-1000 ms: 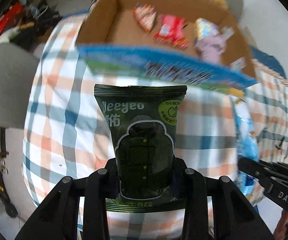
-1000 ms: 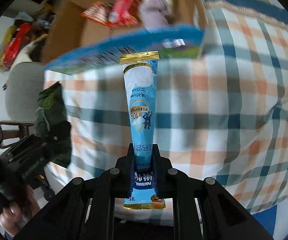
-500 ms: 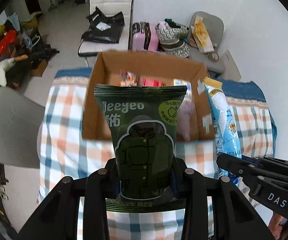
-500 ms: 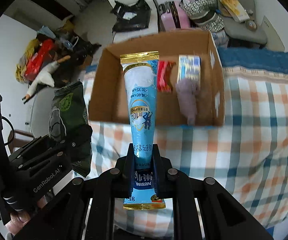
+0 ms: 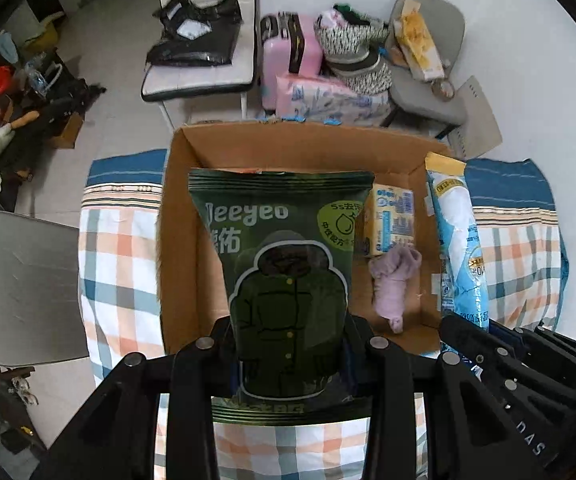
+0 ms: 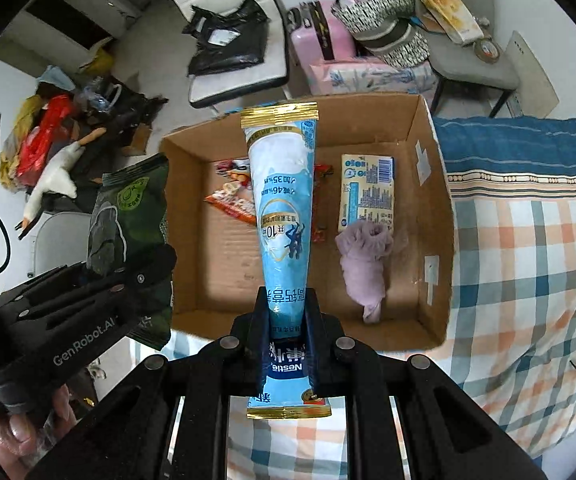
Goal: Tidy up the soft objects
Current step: 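Carry the green bag and blue pouch into the box with both tools, then open both tools to release the green bag and pouch into the box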
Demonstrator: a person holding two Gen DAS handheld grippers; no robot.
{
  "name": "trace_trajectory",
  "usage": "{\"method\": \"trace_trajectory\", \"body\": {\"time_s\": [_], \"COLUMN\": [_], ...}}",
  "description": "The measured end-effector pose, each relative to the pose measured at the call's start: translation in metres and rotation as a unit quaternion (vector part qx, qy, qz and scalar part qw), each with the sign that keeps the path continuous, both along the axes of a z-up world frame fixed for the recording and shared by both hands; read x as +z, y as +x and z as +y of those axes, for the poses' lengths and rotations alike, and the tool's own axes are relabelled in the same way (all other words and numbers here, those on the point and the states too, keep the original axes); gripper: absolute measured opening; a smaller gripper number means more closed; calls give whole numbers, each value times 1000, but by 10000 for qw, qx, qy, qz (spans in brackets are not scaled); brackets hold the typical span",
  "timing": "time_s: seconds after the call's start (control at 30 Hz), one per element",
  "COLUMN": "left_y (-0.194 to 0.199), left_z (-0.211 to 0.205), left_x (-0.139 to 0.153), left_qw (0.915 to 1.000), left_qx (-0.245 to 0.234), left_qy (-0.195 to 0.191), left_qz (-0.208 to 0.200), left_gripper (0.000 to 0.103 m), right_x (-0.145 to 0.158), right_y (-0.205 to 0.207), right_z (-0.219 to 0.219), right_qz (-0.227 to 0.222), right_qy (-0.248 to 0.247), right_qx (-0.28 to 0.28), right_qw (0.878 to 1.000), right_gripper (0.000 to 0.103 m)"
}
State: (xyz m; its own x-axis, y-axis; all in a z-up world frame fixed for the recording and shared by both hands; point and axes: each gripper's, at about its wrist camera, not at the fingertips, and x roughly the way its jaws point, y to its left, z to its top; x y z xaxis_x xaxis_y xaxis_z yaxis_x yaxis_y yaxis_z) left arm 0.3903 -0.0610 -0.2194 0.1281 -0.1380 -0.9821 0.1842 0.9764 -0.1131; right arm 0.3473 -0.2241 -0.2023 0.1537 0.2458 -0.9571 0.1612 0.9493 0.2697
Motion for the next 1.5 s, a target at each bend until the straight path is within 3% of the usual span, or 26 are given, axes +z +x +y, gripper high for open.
{"method": "trace_trajectory", "body": {"time_s": [0.37,0.63,0.83,0.9,1.0,1.3,1.43,1.5], "left_y": [39,44,45,45,43,23,9,4], "left_z": [-6,-10,-15,-15,-12,-6,-3,1], "left_x": [-83,-106,-111,-111,-106,-75,-61,-54], "left_qw": [9947,9927,9911,9907,9920,9961,9974,9980], "left_qx": [34,28,42,47,152,172,178,222], "left_qy": [217,249,455,520,464,381,391,362], "left_qz": [1006,1179,1253,1257,1165,782,570,469], "left_gripper": [33,33,35,37,41,41,41,42], "right_x": [-74,-106,-118,-118,-117,-99,-90,-86], "right_y": [43,52,57,57,55,39,27,21], "right_z": [0,-1,0,-2,-4,-1,-5,-7], "right_qz": [645,840,997,1002,991,858,779,730], "right_qy": [-346,-483,-370,-435,-440,-598,-650,-673], "right_qx": [-104,-100,-36,-60,-75,30,75,94], "right_qw": [9973,9952,9943,9940,9941,9945,9948,9950], "right_gripper": [16,16,20,30,35,54,56,65]}}
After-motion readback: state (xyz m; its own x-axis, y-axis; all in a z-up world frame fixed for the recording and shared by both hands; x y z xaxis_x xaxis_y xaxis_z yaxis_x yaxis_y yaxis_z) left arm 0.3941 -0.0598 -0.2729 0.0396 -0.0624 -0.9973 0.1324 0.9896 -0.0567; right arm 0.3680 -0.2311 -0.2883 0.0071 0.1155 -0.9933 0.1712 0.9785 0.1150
